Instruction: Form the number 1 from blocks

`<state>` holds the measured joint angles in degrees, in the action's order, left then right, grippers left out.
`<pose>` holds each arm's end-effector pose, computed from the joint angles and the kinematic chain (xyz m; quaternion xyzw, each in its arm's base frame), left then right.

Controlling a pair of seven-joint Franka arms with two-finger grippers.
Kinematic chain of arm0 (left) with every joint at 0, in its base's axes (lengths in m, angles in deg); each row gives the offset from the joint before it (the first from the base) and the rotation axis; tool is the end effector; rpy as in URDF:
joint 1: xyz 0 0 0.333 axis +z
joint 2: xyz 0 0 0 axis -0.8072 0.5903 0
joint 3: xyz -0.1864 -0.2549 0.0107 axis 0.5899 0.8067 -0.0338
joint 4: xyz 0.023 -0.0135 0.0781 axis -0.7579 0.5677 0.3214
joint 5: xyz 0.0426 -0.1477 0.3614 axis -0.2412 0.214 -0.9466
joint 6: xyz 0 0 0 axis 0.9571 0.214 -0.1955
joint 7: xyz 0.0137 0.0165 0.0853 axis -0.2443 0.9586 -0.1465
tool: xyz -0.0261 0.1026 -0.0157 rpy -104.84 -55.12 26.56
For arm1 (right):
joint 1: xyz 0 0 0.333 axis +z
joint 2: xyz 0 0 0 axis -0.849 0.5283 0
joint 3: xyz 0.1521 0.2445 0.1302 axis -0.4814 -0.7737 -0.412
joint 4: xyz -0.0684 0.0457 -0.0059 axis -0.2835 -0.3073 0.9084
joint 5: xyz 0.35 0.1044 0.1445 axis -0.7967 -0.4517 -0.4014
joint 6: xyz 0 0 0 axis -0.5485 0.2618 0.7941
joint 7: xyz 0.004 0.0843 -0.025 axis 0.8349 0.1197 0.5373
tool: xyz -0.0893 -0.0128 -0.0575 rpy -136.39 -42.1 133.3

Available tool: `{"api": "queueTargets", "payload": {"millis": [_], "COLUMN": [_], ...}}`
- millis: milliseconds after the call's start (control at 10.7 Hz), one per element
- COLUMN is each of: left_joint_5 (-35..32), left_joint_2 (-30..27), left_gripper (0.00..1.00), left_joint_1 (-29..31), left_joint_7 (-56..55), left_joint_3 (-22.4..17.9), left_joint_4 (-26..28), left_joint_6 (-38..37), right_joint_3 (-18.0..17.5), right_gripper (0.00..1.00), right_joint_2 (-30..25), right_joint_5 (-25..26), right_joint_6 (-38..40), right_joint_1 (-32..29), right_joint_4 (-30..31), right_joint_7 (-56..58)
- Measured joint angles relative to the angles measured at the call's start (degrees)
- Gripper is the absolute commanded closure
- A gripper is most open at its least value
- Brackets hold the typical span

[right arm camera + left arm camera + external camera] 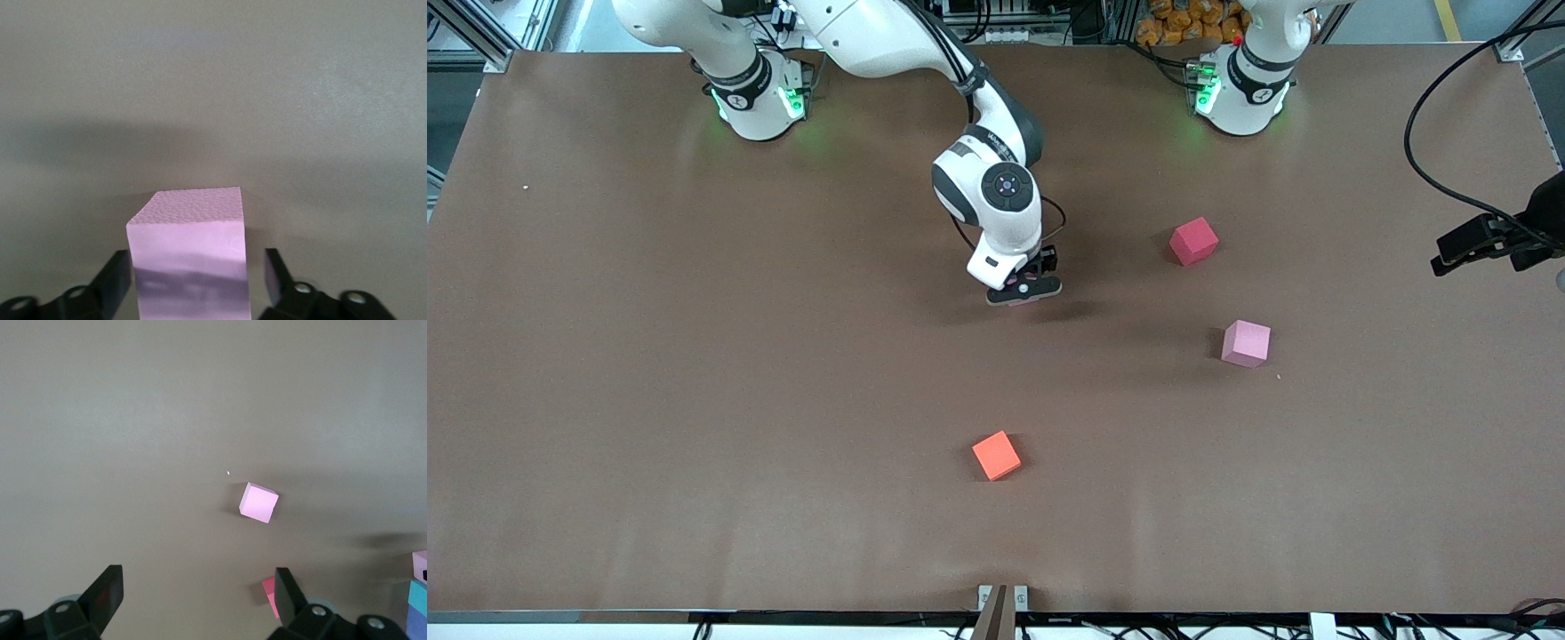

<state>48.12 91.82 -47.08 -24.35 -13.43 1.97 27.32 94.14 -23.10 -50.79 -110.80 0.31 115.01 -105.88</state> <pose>0.5802 0.0162 0.6062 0.9995 0.0279 0.0125 0.0025 0.4397 0.5522 0.2147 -0.9958 -0.0832 0.0205 0.0329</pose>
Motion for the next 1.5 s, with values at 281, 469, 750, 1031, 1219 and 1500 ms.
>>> {"api": "queueTargets", "payload": {"millis": [281,469,750,1031,1219,1500], "left_joint_5": [0.0,0.0,0.0,0.0,0.0,0.0], "left_joint_2": [0.0,0.0,-0.7,-0.7,-0.8,-1.4], "left_gripper": [0.0,0.0,0.0,0.0,0.0,0.0], "left_joint_1": [-1.3,-2.2,-2.9,-3.0,-3.4,-4.7], "left_joint_7": [0.0,0.0,0.0,0.0,0.0,0.0], "left_joint_3": [0.0,-0.1,-0.7,-1.4,-1.5,-1.6], "left_joint_4": [0.0,-0.1,-0.4,-1.8,-2.1,-2.3], "left_joint_6": [0.0,0.0,0.0,0.0,0.0,0.0], "right_joint_3": [0.5,1.0,1.2,0.5,-0.6,-2.3], "right_gripper": [0.0,0.0,0.0,0.0,0.0,0.0], "right_joint_2": [-0.9,-4.0,-11.2,-18.0,-22.2,-27.6], "right_joint_5": [0.0,0.0,1.9,8.0,8.3,8.5], "right_joint_6": [0.0,0.2,6.1,16.5,21.9,26.5], "right_joint_1": [-0.5,-4.1,-12.4,-20.0,-26.0,-34.3], "right_joint_4": [-0.7,-0.6,-0.7,-0.7,-0.7,-0.7], "right_joint_7": [-0.4,-0.6,0.9,5.7,9.5,14.9]}}
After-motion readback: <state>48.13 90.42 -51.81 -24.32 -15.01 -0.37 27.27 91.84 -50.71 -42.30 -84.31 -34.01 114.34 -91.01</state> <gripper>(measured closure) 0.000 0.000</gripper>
